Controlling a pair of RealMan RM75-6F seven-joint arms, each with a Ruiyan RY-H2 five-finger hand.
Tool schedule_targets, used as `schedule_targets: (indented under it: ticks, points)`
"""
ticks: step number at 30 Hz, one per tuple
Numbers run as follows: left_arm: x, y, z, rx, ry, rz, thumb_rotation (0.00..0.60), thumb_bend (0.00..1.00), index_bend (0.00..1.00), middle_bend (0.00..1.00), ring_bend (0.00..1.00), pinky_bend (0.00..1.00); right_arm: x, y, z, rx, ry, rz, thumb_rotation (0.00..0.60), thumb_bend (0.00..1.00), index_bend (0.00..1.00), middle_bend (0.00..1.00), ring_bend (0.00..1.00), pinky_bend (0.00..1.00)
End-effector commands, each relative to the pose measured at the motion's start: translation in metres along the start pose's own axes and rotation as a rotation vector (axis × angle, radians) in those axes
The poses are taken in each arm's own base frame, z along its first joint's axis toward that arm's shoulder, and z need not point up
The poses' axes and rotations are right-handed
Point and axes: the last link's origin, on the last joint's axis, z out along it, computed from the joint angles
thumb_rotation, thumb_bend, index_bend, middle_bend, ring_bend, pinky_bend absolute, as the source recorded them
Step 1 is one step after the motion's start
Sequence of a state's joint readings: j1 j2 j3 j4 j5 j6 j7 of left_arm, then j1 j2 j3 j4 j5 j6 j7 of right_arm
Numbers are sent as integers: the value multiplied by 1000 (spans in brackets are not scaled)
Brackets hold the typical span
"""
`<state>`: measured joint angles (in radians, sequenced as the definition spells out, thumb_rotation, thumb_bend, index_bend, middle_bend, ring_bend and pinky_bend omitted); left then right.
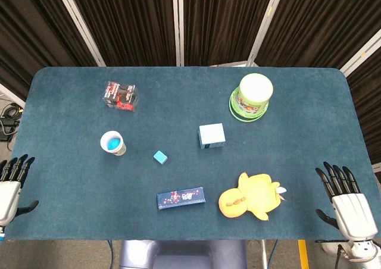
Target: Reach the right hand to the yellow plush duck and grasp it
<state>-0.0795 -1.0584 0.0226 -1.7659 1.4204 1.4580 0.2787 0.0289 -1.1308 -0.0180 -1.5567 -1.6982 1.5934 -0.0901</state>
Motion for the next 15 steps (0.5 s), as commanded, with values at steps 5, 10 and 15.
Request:
schedule_targets:
  ticks: [5,10,15]
  points:
    - [0,0,0,-2,-4,-1,600,131,0,0,0,0,-1,1,1,-5,-5,4,600,166,0,0,0,0]
    - [0,-1,0,3,-9,-1,600,132,0,0,0,0,-3,2,2,-5,-15,14,600,167,0,0,0,0]
    - [1,-2,1,8,-10,-5,600,131,0,0,0,0,-3,2,3,7,-14,21,600,167,0,0,0,0]
